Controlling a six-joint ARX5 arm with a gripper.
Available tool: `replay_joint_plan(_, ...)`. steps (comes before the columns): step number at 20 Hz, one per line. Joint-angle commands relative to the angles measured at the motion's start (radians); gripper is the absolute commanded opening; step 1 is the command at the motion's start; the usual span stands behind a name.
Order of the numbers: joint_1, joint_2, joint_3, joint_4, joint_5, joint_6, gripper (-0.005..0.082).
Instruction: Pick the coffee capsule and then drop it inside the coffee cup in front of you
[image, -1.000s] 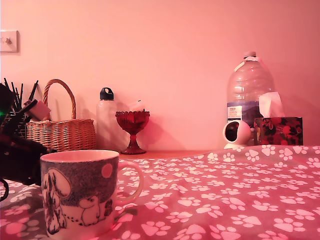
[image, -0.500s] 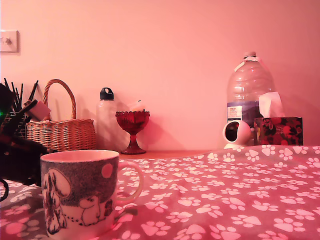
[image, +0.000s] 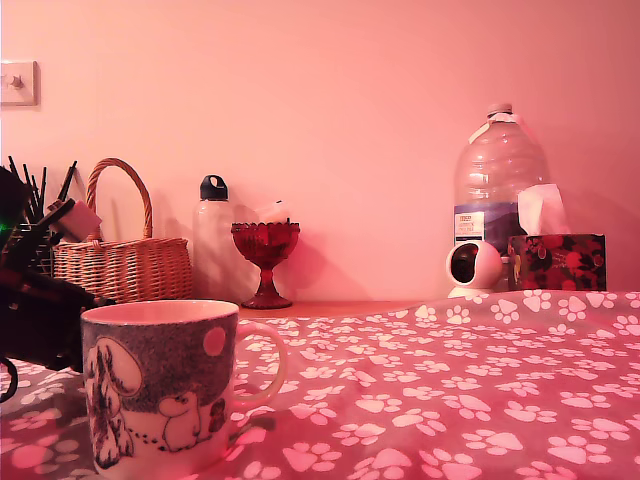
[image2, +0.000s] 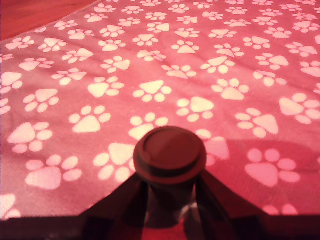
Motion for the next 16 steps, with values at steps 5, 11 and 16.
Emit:
replay_joint_plan(5, -0.006, 0.013, 0.002, 0.008, 0.006, -0.007, 0.0159)
replay_joint_plan(11, 0.014, -0.056, 0.001, -0.068, 0.009, -0.026, 0.0159)
replay_joint_plan(16, 0.031, -0.155, 0.001, -0.239, 0.009, -0.026, 0.0159)
